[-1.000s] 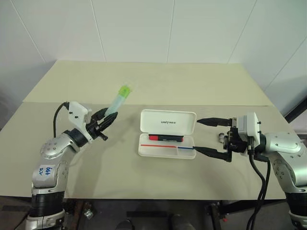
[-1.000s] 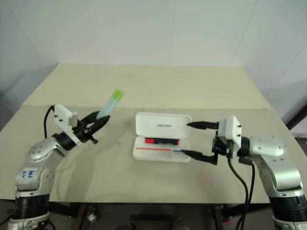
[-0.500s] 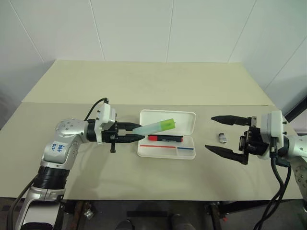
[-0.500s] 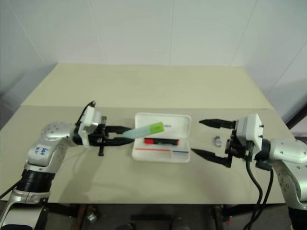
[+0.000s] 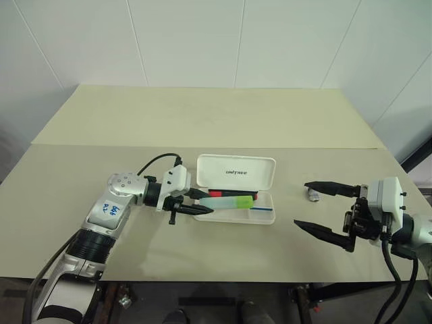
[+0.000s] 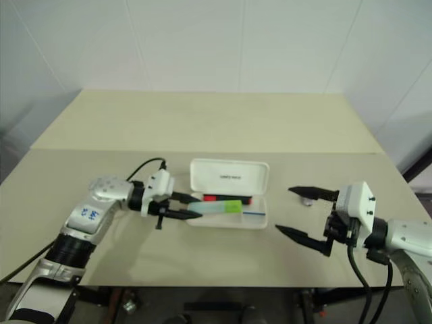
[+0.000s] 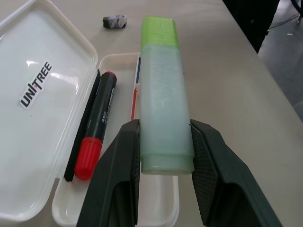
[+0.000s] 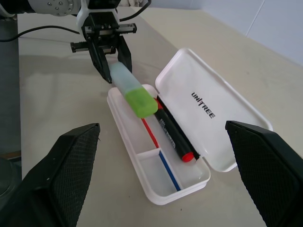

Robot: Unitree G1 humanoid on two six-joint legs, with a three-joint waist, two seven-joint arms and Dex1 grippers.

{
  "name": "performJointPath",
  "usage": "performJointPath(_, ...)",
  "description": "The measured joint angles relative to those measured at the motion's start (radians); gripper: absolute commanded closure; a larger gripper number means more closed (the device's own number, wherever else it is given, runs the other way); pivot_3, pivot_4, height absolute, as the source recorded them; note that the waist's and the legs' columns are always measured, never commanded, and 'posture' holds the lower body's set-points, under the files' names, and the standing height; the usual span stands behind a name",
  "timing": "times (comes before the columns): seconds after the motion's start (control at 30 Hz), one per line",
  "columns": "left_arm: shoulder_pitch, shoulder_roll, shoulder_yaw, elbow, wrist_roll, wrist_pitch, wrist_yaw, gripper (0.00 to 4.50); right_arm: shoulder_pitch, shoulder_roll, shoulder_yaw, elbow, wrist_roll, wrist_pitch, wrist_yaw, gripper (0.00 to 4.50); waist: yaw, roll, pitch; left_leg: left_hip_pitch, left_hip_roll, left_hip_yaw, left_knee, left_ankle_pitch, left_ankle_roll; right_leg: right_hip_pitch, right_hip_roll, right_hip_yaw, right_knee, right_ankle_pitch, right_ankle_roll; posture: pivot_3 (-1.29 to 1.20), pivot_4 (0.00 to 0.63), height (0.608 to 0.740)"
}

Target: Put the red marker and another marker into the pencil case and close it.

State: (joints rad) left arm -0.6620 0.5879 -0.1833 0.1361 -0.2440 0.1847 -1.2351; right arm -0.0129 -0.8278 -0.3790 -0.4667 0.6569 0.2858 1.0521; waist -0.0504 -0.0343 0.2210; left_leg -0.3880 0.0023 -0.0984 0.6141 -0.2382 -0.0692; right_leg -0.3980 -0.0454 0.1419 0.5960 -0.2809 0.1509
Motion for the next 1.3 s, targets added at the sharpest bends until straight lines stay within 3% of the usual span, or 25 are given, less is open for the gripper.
performJointPath(0.27, 0.000, -0.001, -0.048, 0.001, 0.059, 0.003, 0.009, 3.39, 0.004, 0.004, 0.002, -0.006, -0.009, -0.001, -0.031, 0.00, 0.005, 0.000, 0.000, 0.000, 0.000, 0.000, 0.000, 0.000, 0.000, 0.000, 0.000, 0.000, 0.001, 0.000, 0.000, 0.00, 0.150, 0.740)
performJointPath(0.5, -0.008, -0.067, -0.087, 0.081, 0.137, -0.013, 0.068, 3.39, 0.000, 0.013, 0.022, -0.023, -0.010, 0.000, -0.052, 0.00, 0.016, 0.000, 0.000, 0.000, 0.000, 0.000, 0.001, 0.000, 0.000, 0.000, 0.000, 0.000, 0.001, 0.000, 0.000, 0.00, 0.150, 0.740)
performJointPath(1.13, -0.058, -0.078, -0.098, 0.162, 0.159, -0.063, 0.045, 3.39, 0.000, 0.031, 0.037, -0.042, -0.011, -0.002, -0.072, 0.00, 0.020, 0.000, 0.000, 0.001, 0.000, 0.000, 0.002, 0.001, 0.000, 0.000, 0.000, 0.000, 0.004, 0.000, 0.000, 0.00, 0.150, 0.740)
performJointPath(1.3, -0.069, -0.076, -0.095, 0.178, 0.168, -0.046, 0.048, 1.69, 0.000, 0.043, 0.053, -0.042, -0.017, -0.006, -0.072, 0.00, 0.020, 0.000, 0.000, 0.001, 0.000, 0.000, 0.002, 0.001, 0.000, 0.000, 0.000, 0.000, 0.004, 0.000, 0.000, 0.00, 0.150, 0.740)
